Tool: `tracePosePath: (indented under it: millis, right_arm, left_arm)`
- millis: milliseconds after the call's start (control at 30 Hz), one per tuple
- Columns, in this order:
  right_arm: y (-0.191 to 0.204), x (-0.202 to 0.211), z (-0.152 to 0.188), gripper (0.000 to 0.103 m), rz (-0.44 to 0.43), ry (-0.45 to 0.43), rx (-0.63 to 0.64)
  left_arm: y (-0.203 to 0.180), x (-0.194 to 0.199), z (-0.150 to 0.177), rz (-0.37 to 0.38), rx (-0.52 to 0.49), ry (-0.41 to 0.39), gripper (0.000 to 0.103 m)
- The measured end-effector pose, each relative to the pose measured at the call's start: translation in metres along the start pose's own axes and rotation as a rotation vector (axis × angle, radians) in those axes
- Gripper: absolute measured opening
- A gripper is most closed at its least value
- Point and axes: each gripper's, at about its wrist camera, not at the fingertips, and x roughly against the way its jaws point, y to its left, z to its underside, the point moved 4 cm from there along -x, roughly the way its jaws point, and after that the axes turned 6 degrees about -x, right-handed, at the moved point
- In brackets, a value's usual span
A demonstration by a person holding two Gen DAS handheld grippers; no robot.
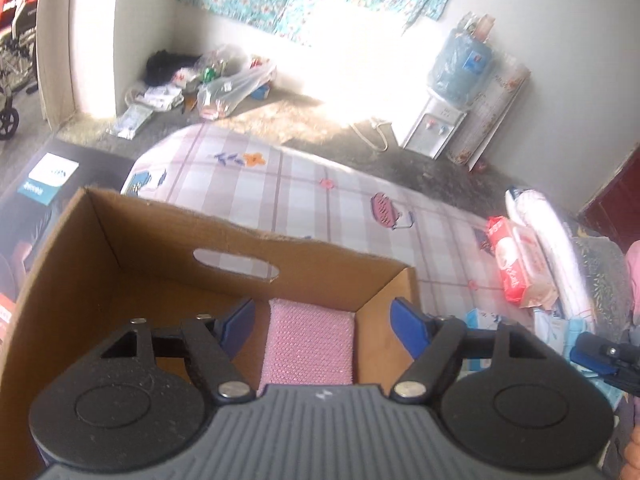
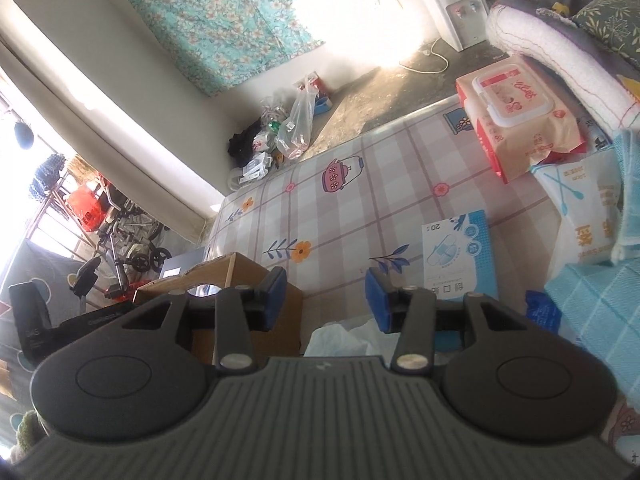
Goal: Organize soft objects
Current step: 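Reach the left gripper to the blue bandage box and grasp it, then lift the blue bandage box with the left gripper toward the cardboard box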
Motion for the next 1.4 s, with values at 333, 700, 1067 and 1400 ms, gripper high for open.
tracePosePath:
  millis: [333, 700, 1067, 1400]
  right_arm:
    - [-0.047, 0.025, -0.021, 0.051, 0.042, -0.001, -0.063]
    - [-0.093, -0.045, -0.055, 0.048, 0.115, 0.177, -0.159]
    - [-0.14, -0.117, -0.052, 0.042, 0.153, 0.322, -0.234]
    - [-0.143, -0.143, -0.039, 0.037, 0.135, 0.361, -0.238]
  left_arm:
    - [-0.133, 0.001, 0.006, 0.16, -0.304, 0.034, 0.087]
    - [-0.216, -0.13, 0.043, 0.169, -0.453, 0.33, 0.072]
    - [-0.237, -0.202, 0.055, 0.177, -0.415, 0.527, 0.066]
    - [-0.237, -0.216, 0.052, 0.163, -0.372, 0.531, 0.065]
